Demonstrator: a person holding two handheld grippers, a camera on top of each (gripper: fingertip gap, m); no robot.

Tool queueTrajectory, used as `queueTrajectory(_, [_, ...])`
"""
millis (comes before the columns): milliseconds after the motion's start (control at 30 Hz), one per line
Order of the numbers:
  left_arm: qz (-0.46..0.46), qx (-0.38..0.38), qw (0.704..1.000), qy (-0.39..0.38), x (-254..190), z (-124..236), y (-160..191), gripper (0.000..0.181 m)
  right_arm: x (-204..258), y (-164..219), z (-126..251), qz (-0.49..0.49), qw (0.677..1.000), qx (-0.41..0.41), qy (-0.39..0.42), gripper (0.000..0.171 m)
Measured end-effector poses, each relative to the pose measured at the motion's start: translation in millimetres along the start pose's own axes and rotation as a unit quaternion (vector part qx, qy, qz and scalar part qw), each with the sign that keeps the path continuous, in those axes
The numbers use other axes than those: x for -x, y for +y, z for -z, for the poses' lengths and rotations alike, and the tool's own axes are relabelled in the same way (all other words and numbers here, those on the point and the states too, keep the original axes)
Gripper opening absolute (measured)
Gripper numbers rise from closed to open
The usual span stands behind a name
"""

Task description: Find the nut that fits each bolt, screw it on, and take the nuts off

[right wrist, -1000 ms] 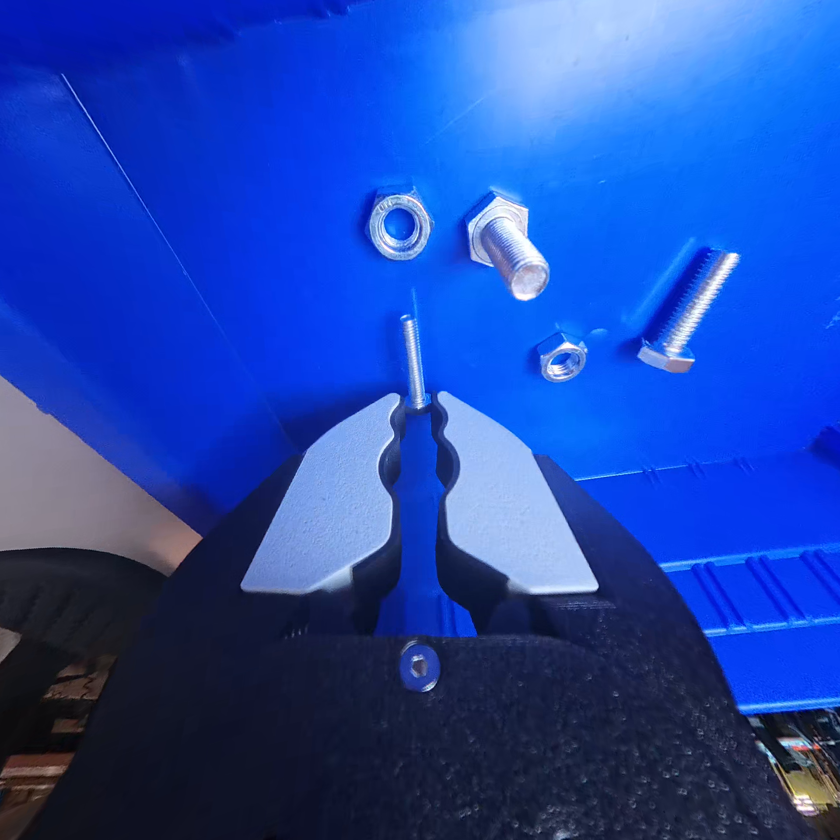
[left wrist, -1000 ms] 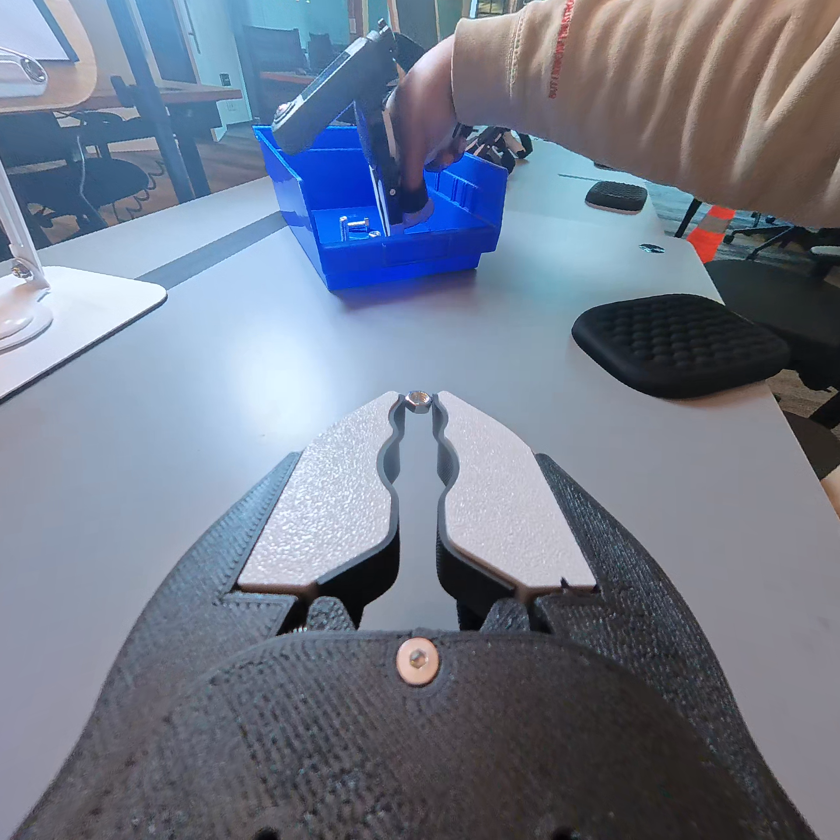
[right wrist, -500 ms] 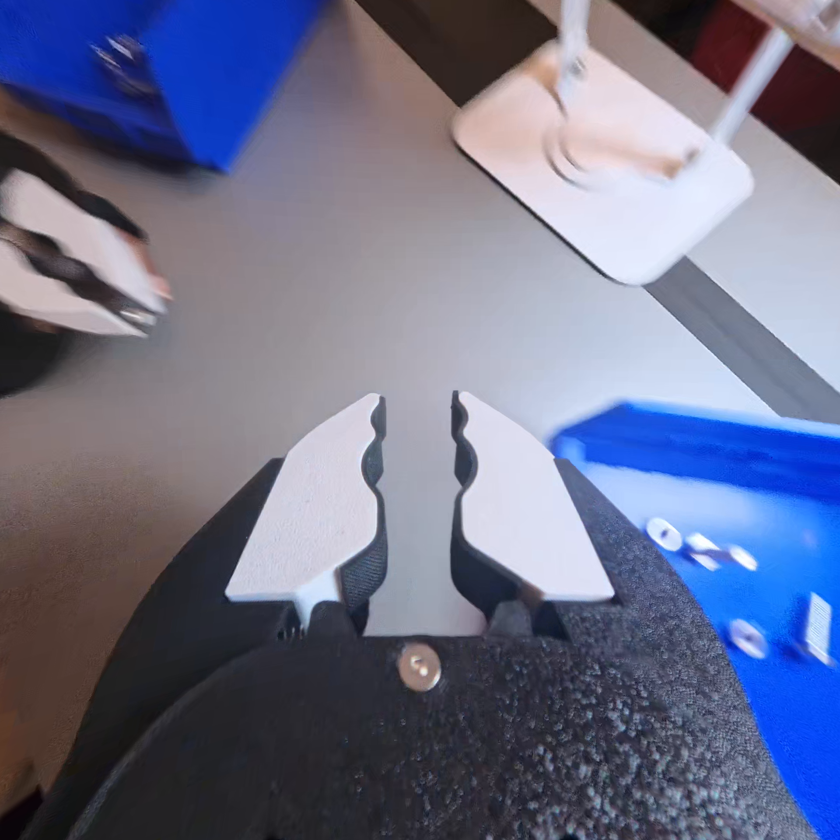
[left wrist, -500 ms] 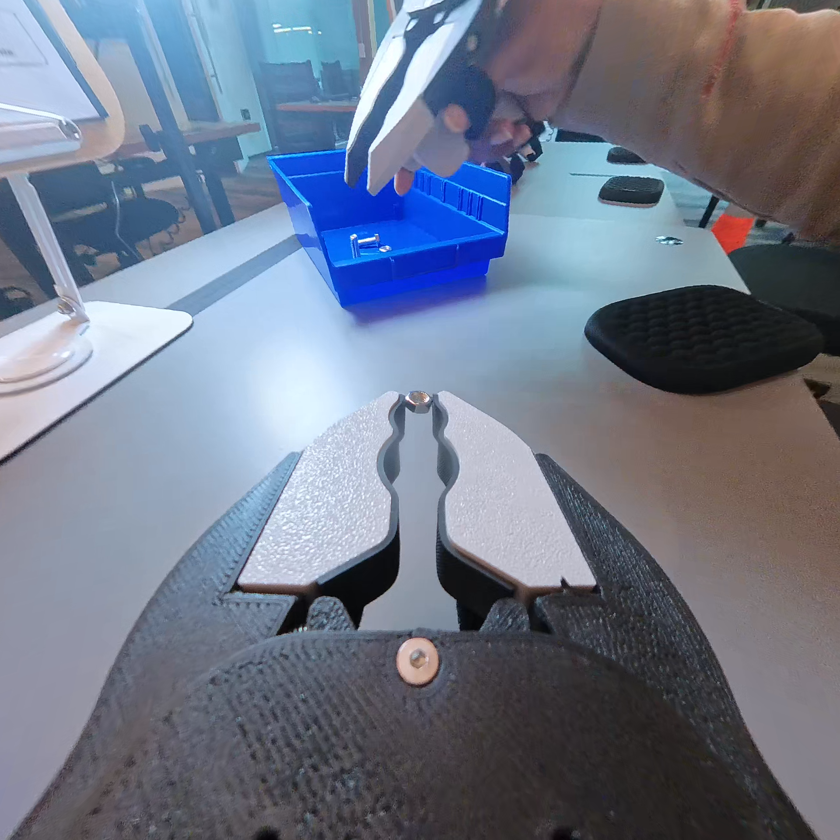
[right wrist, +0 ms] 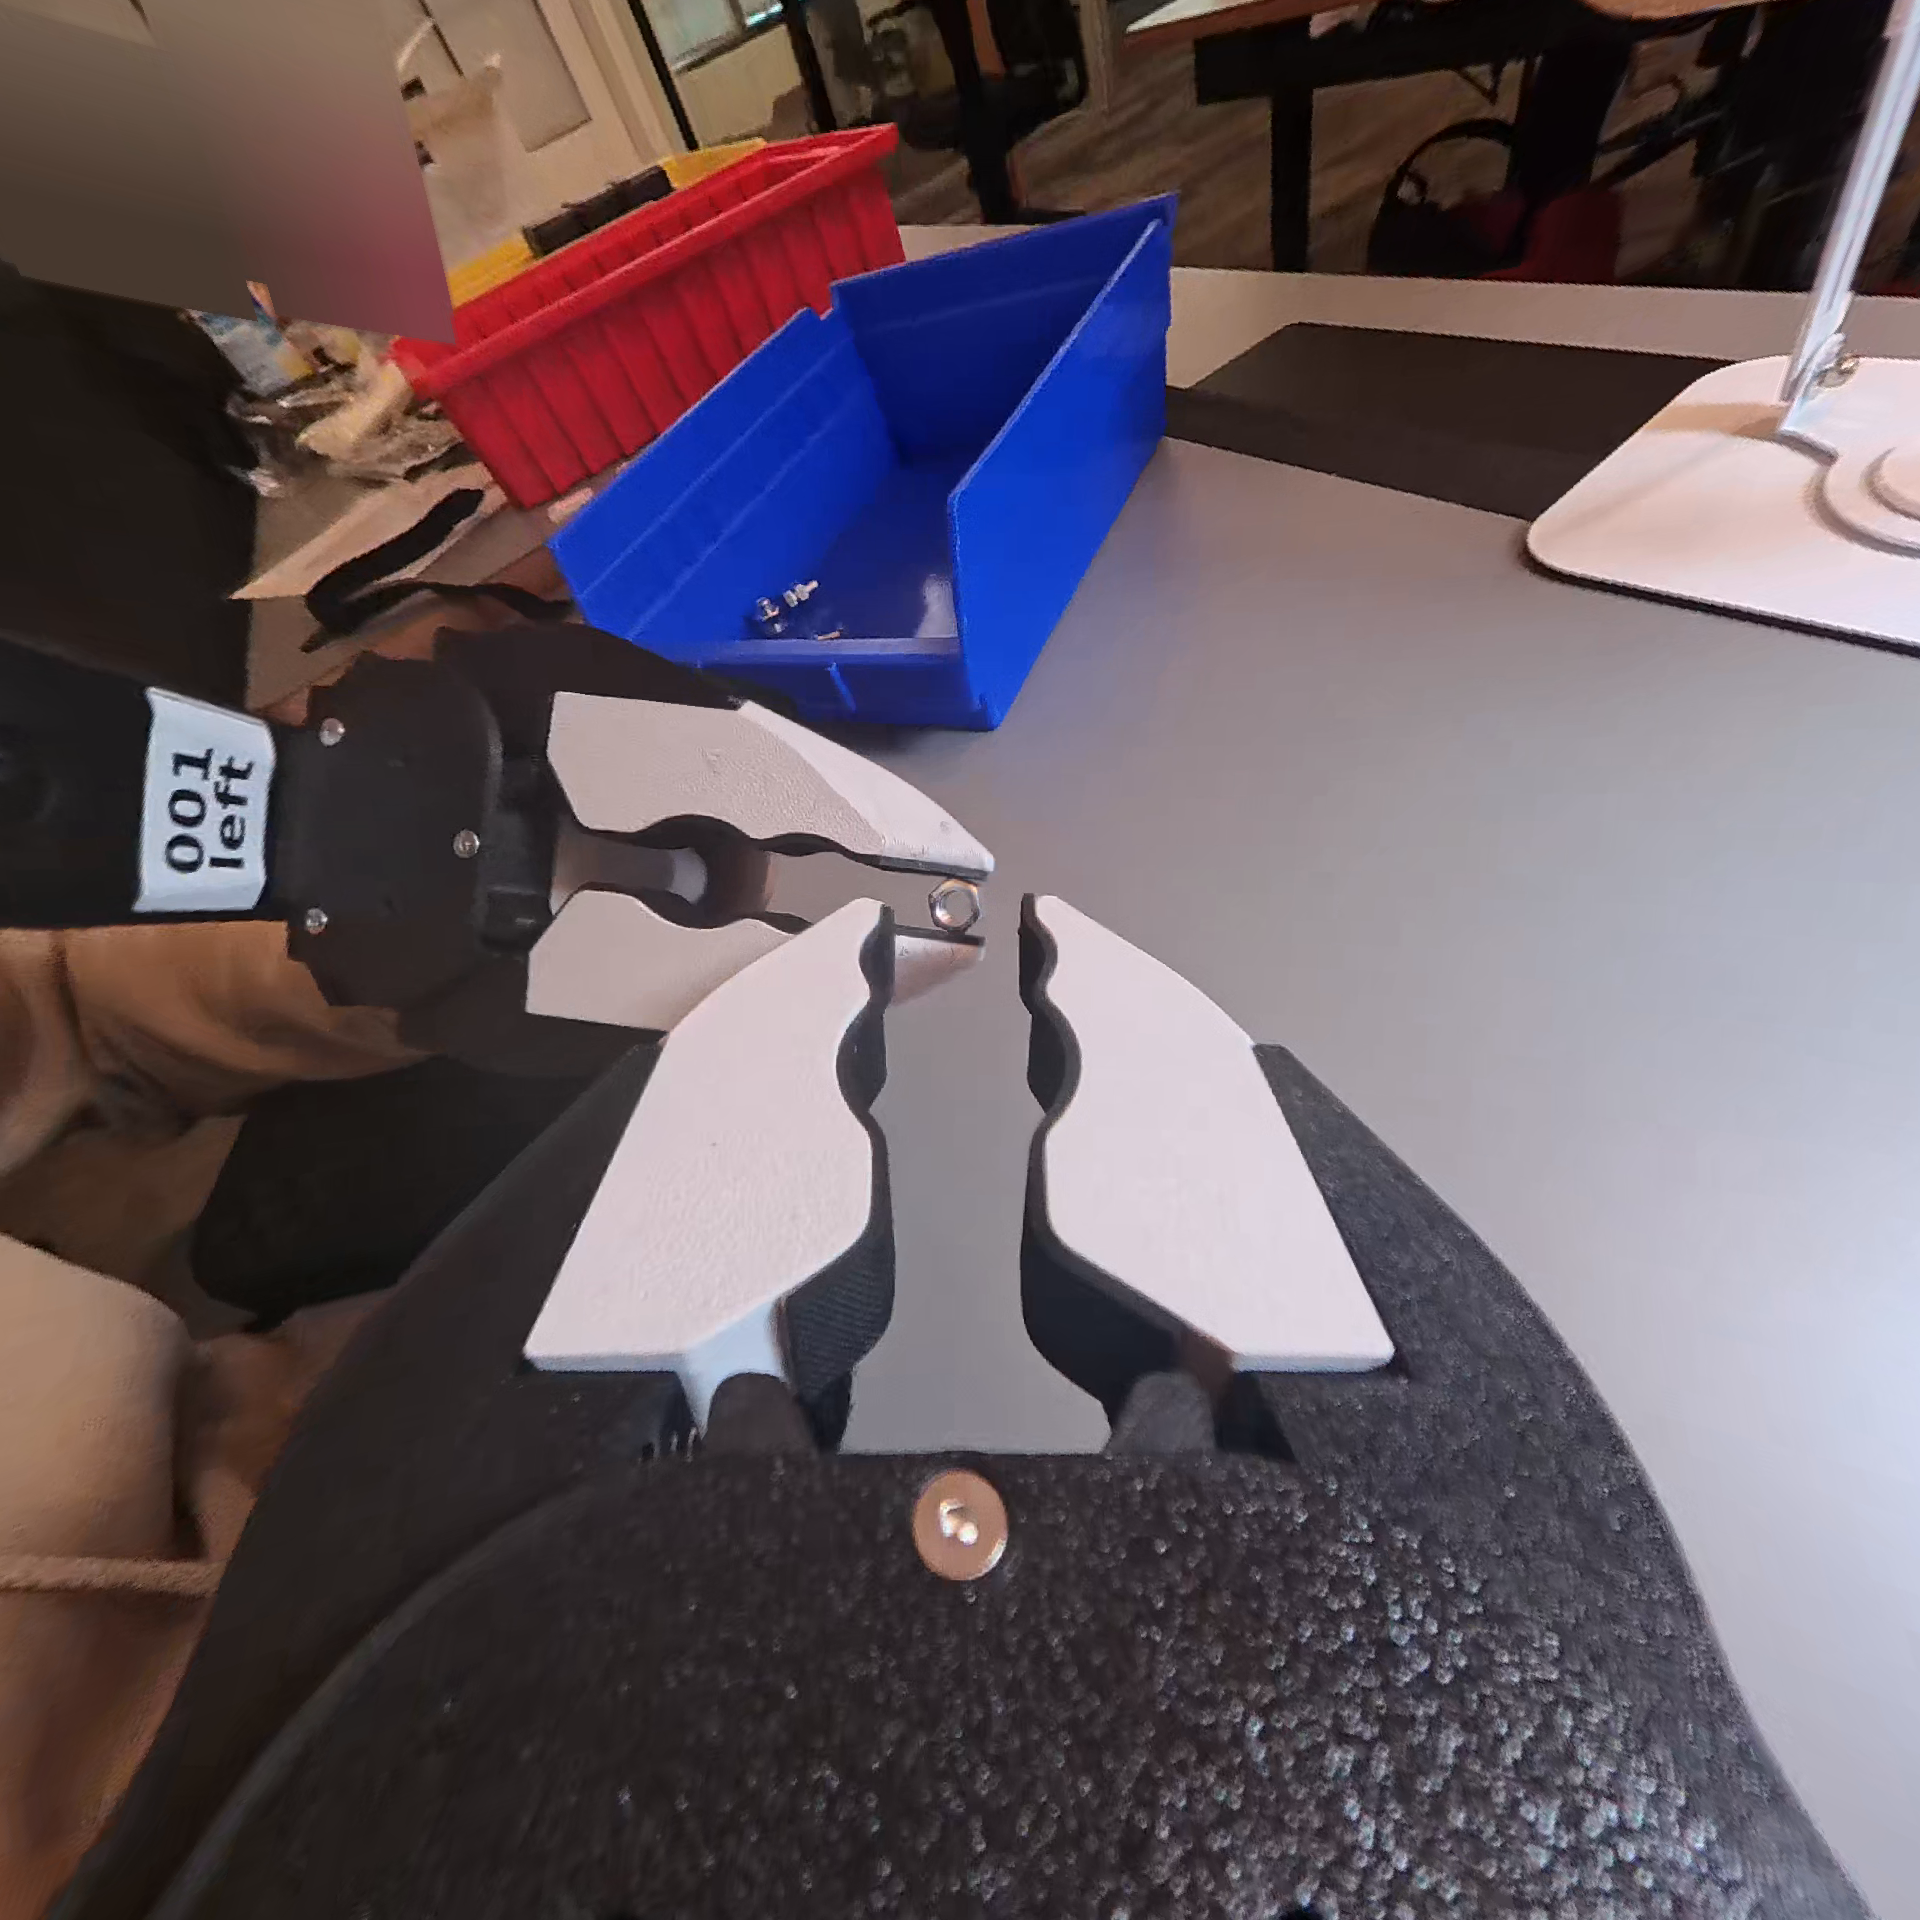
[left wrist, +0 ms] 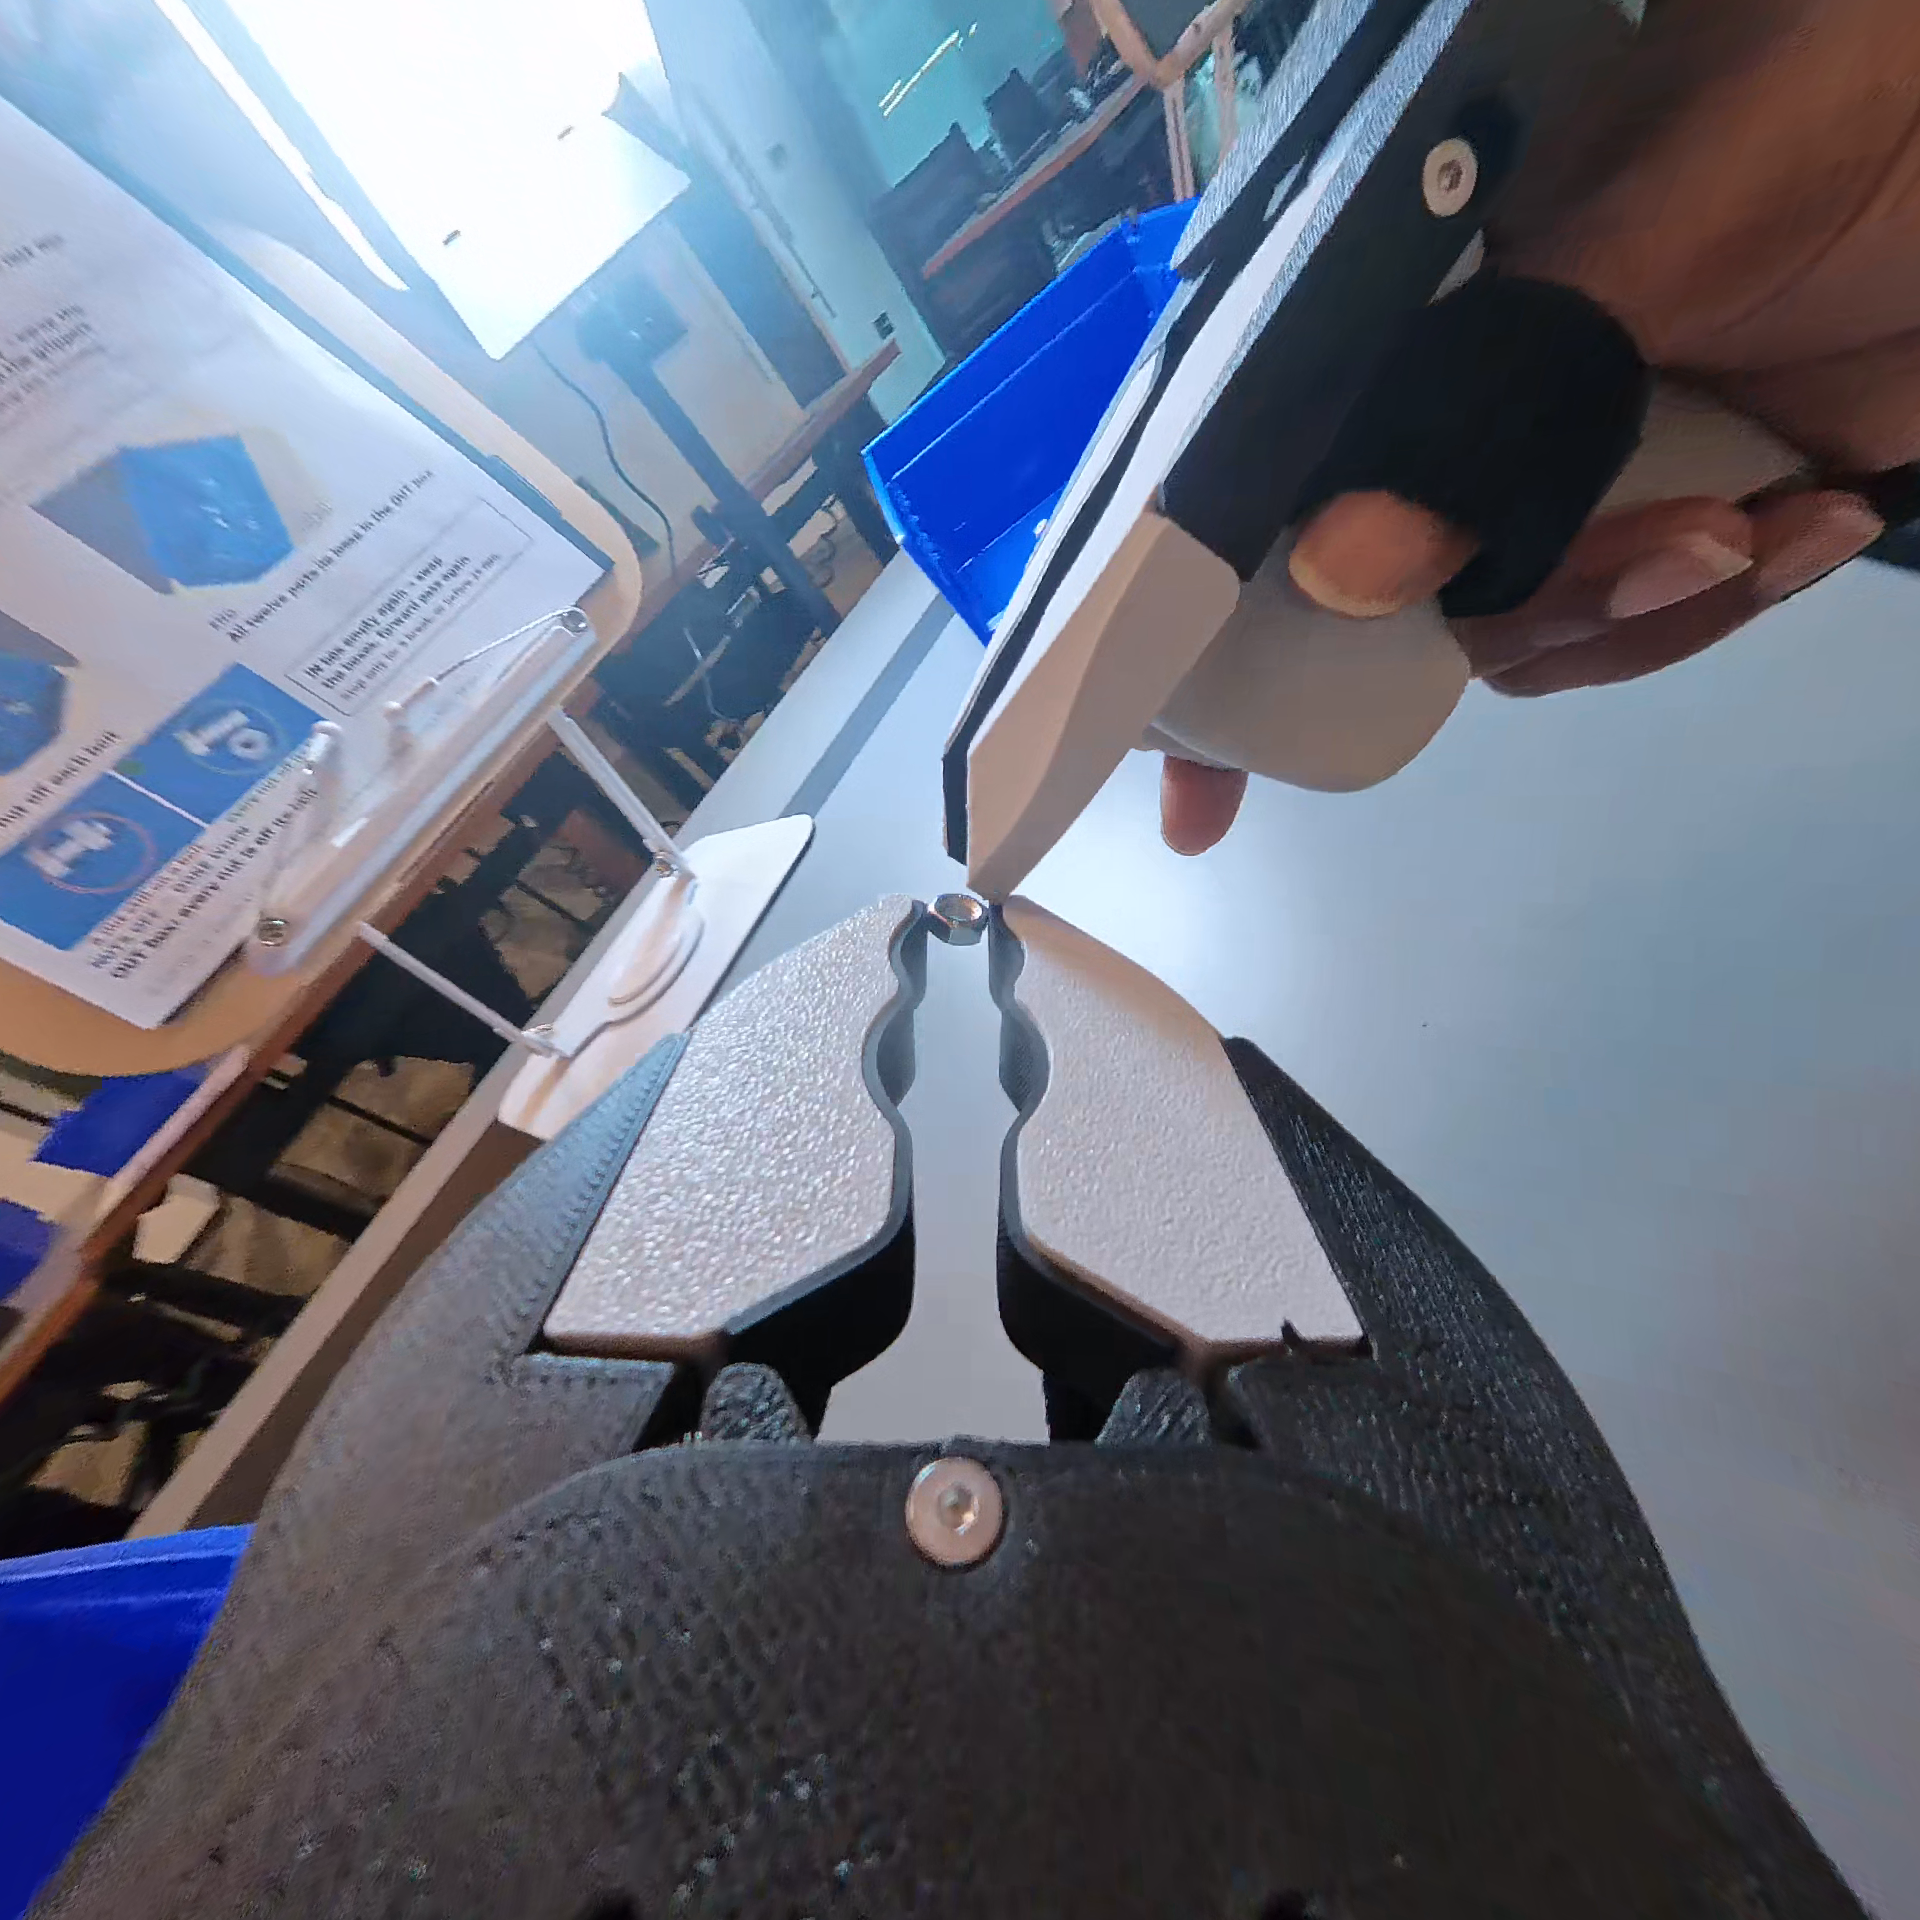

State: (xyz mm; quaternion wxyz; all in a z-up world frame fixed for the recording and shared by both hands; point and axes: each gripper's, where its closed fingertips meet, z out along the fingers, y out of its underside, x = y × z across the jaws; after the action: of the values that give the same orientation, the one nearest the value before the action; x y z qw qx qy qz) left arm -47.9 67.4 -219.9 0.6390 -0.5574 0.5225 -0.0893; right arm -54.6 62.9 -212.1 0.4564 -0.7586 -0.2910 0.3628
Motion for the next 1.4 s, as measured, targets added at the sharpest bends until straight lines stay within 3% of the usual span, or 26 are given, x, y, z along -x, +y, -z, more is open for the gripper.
queueTrajectory(300, [-0.149,0.032,0.986,-0.066,1.4,1.8,0.1,0.011,4.9,-2.0,-0.9,0.015,1.000,-0.002,0.020,0.025])
queueTrajectory(533, [-0.127,-0.019,0.990,-0.059,0.4,8.5,-15.7,0.011,14.4,-4.5,5.3,0.022,0.999,0.004,-0.026,0.026])
queueTrajectory(700, [-0.114,-0.086,0.989,-0.042,-7.2,19.8,-38.3,0.011,27.7,-7.3,11.0,-0.030,0.990,0.004,-0.135,0.022])
queueTrajectory(800, [-0.111,-0.086,0.989,-0.039,-7.7,19.5,-38.2,0.011,30.1,-6.4,14.2,-0.052,0.983,0.016,-0.173,0.014])
queueTrajectory(1100, [-0.088,-0.070,0.993,-0.026,-7.3,15.1,-30.6,0.009,20.8,-6.4,18.0,-0.032,0.985,0.026,-0.169,0.010])
queueTrajectory(1200, [-0.039,-0.075,0.996,-0.010,-3.4,14.4,-28.3,0.014,-22.3,-19.8,39.8,0.015,0.993,0.053,-0.105,0.010])
queueTrajectory(1267, [0.009,-0.075,0.997,0.006,-0.5,12.8,-24.8,0.016,-90.2,-42.5,68.2,0.063,0.995,0.077,0.016,0.010])
queueTrajectory(1333, [0.046,-0.071,0.996,0.019,1.8,10.4,-19.4,0.017,-167.2,-54.2,104.3,0.096,0.973,0.159,0.134,0.010])
queueTrajectory(1400, [0.068,-0.059,0.995,0.031,2.2,7.1,-12.6,0.017,-238.5,-51.4,140.8,0.117,0.929,0.268,0.227,0.010])
